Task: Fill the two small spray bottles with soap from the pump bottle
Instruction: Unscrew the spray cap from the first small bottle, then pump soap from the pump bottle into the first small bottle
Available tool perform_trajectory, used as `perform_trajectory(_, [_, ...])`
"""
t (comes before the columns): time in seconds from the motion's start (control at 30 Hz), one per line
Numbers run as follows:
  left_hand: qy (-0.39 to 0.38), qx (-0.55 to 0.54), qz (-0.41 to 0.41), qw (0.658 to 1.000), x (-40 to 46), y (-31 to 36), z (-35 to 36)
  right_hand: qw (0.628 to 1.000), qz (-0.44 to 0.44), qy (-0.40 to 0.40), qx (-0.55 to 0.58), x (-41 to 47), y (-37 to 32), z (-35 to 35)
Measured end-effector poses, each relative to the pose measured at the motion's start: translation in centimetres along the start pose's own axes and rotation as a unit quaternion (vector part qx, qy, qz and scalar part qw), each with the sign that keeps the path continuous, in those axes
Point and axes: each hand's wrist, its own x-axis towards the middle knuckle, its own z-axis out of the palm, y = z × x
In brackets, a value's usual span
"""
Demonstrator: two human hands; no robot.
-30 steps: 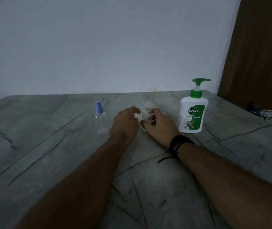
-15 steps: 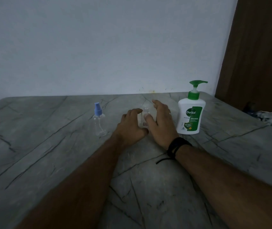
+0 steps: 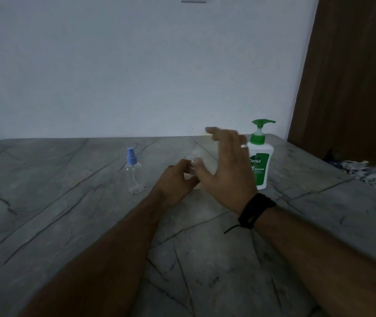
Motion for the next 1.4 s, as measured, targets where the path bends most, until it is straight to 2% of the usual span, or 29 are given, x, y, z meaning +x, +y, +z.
perform_trajectory(0.2, [0.022, 0.002, -0.018, 1.0, 0.1, -0.2, 0.1, 0.991, 0.098, 0.084, -0.044, 0.5, 3.7, -4.2])
perform_trajectory(0.4, [0.017, -0.006, -0.016, 1.0, 0.0, -0.1, -0.1, 0.979, 0.186, 0.032, -0.073, 1.1, 6.6, -3.8])
perform_trajectory(0.57, [0.006, -0.013, -0.013, 1.0, 0.1, -0.4, -0.1, 0.975, 0.219, 0.027, -0.019, 1.9, 8.0, -1.8])
perform_trajectory(0.8, [0.004, -0.008, -0.014, 1.0, 0.2, -0.5, 0.1, 0.975, 0.212, 0.038, 0.048, 2.7, 9.6, -0.2])
perform_trajectory(0.9, [0.002, -0.006, -0.02, 1.0, 0.4, -0.5, 0.2, 0.97, 0.203, 0.009, 0.13, 2.8, 9.4, 0.5])
perform_trajectory(1.03, [0.0, 0.005, -0.03, 1.0, 0.5, -0.5, 0.4, 0.964, 0.138, -0.049, 0.222, 2.9, 9.2, 1.0])
perform_trajectory(1.2, [0.056, -0.017, -0.023, 0.998, 0.3, 0.1, 0.5, 0.967, 0.078, -0.102, 0.219, 3.0, 8.6, 1.1])
perform_trajectory(1.3, [0.131, -0.051, 0.017, 0.99, 0.0, 0.6, 0.1, 0.97, 0.061, -0.126, 0.2, 3.0, 8.6, 0.8])
perform_trajectory(1.4, [0.174, -0.029, 0.052, 0.983, -0.2, 1.3, -0.5, 0.969, 0.038, -0.166, 0.179, 2.9, 8.7, 0.5])
